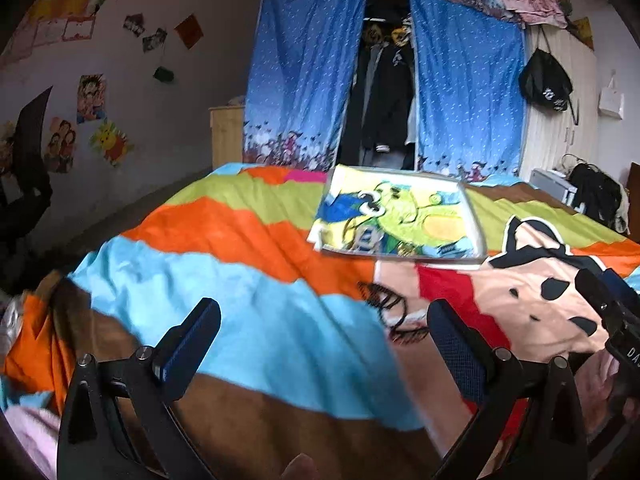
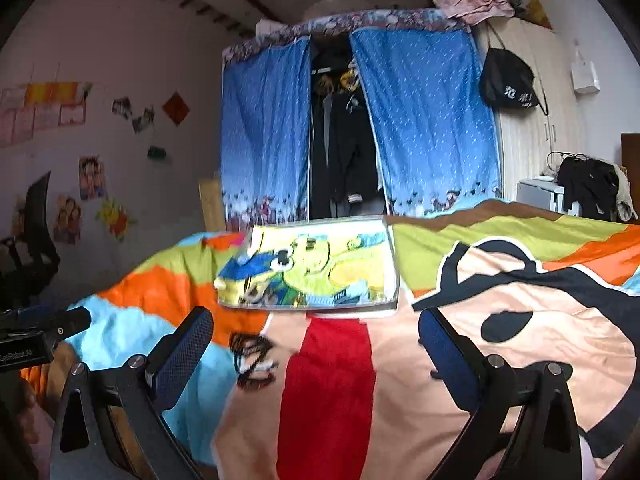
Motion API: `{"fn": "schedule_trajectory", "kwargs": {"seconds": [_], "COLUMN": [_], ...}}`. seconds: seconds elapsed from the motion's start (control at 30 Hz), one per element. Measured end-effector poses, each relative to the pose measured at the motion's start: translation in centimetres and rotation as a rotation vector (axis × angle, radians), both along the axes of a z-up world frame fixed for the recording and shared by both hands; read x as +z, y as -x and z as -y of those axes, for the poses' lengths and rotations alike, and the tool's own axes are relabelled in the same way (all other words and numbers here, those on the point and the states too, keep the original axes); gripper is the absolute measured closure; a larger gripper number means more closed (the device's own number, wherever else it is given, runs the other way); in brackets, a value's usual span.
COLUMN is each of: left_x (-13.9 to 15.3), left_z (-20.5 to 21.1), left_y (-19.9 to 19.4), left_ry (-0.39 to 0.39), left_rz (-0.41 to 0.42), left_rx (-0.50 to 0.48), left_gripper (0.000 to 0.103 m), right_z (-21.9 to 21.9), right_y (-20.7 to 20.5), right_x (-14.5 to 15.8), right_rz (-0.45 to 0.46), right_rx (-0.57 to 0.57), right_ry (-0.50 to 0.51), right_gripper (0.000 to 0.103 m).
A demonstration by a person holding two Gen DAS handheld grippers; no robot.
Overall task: Organize jewelry
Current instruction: 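Open both tools over the tray and lift them back, then move both tools toward the remaining bracelets on the duvet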
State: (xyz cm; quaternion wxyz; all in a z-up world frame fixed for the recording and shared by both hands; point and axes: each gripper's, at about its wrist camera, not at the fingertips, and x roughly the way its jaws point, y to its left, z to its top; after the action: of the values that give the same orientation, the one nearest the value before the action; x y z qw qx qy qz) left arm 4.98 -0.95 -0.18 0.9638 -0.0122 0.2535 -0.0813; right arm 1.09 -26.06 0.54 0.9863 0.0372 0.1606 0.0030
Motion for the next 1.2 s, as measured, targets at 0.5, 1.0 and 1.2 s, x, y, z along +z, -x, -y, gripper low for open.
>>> {"fn": "schedule_trajectory", "kwargs": {"seconds": [0.5,1.0,1.2], "left_x": [-2.7,-4.2,-4.7], "left_z": [-1.7,-2.5,-2.0], "left_y": [-0.3,-5.2,-9.2], "left_ry": [0.008,0.040,0.026], "left_rz": [-0.132,-0.344,-0.394], "left_rx": [0.090,0.020,-0.077], "left_gripper": [0.002,0.002,0.002], "right_z": [-3.5,0.3,1.2], "right_y": [-1.3,-5.3,-7.8], "right_x": [-3.0,-5.2,-5.7], "right_rz": [-0.210,-0.455,-0.509], "right_rx": [0.035,0.037,0.099], "right_ry": [0.101,-0.108,-0.152], "right_gripper": [0.000,0.000,0.000]}}
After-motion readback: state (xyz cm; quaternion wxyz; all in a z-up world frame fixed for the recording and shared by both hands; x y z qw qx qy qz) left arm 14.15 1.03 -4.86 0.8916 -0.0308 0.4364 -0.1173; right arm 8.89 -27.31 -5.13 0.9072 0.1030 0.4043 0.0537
